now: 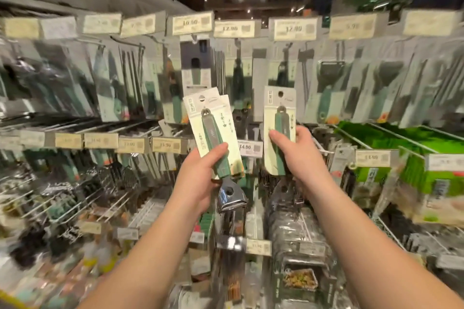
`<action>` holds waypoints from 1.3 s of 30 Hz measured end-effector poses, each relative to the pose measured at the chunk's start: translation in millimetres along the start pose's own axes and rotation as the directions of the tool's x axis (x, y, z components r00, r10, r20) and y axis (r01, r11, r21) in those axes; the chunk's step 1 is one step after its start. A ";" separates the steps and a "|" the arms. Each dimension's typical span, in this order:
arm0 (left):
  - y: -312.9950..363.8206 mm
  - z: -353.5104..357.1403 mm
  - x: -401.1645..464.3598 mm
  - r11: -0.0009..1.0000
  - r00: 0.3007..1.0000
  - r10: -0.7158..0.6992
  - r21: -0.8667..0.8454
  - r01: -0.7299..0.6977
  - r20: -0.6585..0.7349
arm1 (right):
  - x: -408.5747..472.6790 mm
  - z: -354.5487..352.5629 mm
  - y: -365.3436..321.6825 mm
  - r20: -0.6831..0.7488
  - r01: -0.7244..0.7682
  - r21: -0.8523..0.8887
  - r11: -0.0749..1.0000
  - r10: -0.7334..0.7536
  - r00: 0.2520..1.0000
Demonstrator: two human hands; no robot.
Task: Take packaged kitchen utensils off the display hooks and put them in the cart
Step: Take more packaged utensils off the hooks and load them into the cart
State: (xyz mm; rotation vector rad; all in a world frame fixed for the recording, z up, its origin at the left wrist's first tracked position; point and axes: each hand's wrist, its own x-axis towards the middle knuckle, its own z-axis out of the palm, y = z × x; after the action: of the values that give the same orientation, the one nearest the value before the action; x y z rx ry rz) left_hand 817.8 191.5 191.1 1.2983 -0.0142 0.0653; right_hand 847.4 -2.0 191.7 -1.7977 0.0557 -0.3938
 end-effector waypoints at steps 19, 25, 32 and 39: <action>23.8 15.5 20.8 0.997 0.994 -0.003 -0.075 0.011 0.107 | 87.4 -7.8 -67.1 -0.266 0.103 -0.211 0.972 -0.159 0.951; 25.9 18.6 21.2 0.997 0.992 -0.013 -0.069 0.022 0.125 | 101.9 -2.7 -62.3 -0.279 0.063 -0.323 0.944 -0.159 0.947; 28.3 19.3 21.3 0.997 0.992 -0.010 -0.080 0.020 0.126 | 122.4 2.5 -60.4 -0.311 -0.020 -0.462 0.886 -0.141 0.940; 26.8 18.3 21.8 0.996 0.993 -0.014 -0.084 0.024 0.120 | 139.4 7.9 -59.9 -0.319 -0.085 -0.521 0.849 -0.102 0.942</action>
State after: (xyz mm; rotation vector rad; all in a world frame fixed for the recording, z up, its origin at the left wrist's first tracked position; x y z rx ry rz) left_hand 838.6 181.9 222.8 1.2149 -0.1058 -0.0286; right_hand 970.8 -12.6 279.8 -2.2562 0.4364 -0.7479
